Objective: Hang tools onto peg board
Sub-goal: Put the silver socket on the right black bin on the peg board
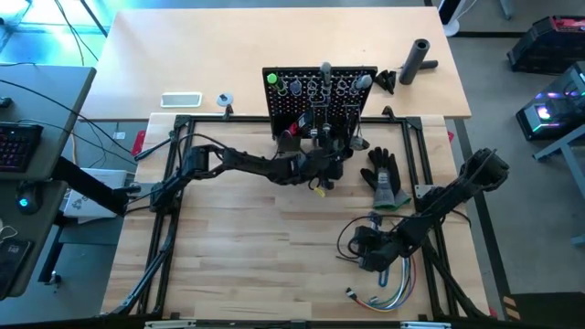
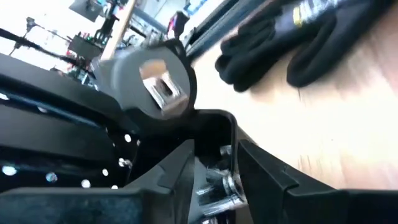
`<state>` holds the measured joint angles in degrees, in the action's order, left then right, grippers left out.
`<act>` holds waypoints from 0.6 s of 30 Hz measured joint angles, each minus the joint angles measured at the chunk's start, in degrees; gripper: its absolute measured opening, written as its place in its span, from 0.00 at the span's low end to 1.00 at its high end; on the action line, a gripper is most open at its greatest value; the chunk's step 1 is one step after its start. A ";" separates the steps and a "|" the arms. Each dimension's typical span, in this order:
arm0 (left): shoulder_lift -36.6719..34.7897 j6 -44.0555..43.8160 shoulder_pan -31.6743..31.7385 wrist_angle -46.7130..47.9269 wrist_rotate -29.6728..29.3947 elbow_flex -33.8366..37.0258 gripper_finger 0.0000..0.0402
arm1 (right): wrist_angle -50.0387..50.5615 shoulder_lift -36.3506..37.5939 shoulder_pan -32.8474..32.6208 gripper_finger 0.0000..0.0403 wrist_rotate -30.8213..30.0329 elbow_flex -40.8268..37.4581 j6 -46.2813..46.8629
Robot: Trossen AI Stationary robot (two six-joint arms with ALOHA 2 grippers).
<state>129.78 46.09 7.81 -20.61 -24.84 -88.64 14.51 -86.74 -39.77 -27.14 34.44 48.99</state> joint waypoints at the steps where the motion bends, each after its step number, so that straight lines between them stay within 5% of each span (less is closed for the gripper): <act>1: 0.37 0.11 0.04 -0.01 -0.32 0.00 0.29 | -0.24 0.00 0.00 0.10 -0.04 0.00 0.02; 18: 1.33 0.55 0.18 -2.13 -4.27 0.00 0.34 | -1.03 0.00 -0.15 0.10 -0.37 0.00 0.00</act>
<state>131.11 46.64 7.99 -22.74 -29.11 -88.64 13.47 -86.74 -39.92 -27.51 34.44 49.00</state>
